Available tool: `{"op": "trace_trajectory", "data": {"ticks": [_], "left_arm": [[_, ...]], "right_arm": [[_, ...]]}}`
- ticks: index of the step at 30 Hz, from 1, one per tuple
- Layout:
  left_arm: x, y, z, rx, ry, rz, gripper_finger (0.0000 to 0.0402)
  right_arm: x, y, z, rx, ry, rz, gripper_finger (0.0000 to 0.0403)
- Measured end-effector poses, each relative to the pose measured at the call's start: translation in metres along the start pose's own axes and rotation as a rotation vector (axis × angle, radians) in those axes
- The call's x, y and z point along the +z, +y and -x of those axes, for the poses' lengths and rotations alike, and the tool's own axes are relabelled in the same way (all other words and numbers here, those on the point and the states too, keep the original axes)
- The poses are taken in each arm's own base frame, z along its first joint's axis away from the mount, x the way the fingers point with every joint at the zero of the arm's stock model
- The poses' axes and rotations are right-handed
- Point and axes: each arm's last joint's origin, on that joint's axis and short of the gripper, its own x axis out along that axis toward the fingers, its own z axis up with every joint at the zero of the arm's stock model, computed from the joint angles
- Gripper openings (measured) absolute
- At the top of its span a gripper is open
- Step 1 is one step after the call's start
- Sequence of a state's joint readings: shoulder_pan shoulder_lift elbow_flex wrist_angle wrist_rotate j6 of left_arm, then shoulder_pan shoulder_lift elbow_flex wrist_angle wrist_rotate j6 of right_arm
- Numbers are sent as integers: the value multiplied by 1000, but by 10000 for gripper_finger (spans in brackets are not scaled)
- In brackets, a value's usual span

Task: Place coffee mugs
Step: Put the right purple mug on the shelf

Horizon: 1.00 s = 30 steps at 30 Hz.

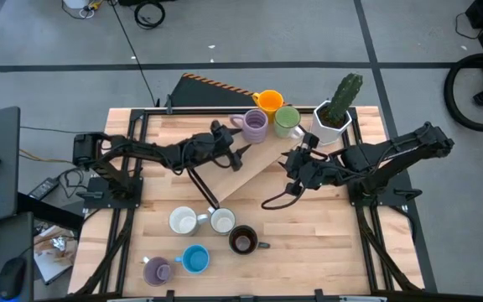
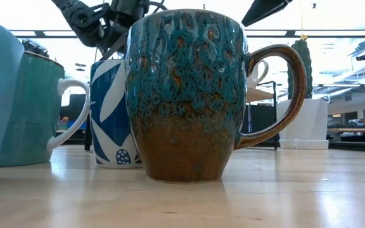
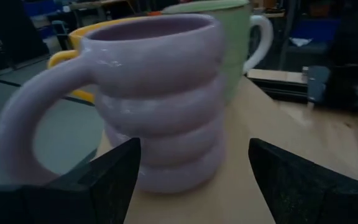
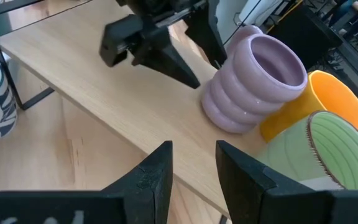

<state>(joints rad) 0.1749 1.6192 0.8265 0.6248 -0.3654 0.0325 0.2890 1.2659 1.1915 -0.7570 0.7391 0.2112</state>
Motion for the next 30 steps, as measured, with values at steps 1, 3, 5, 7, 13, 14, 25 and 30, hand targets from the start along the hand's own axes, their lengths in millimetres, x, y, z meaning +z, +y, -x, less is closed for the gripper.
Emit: {"op": "trace_trajectory", "data": {"ticks": [1, 3, 5, 7, 13, 14, 25, 30], "left_arm": [[0, 1, 0, 4, 0, 1, 306], [0, 2, 0, 8, 0, 2, 306], [1, 2, 0, 16, -2, 0, 306], [3, 2, 1, 15, -3, 0, 306], [19, 9, 17, 4, 11, -13, 296], [23, 12, 20, 8, 4, -24, 293], [23, 50, 12, -56, 22, -39, 286], [23, 63, 10, -19, 21, -46, 286]], "right_arm": [[0, 0, 0, 0, 0, -2, 128], [0, 0, 0, -1, 1, -6, 128], [0, 0, 0, -1, 2, -5, 128], [0, 0, 0, -1, 2, -8, 128], [-1, 0, 0, -1, 4, -18, 128], [0, 0, 0, -1, 4, -18, 128], [0, 0, 0, 4, 1, -25, 128], [0, 0, 0, 4, 1, -24, 128]]}}
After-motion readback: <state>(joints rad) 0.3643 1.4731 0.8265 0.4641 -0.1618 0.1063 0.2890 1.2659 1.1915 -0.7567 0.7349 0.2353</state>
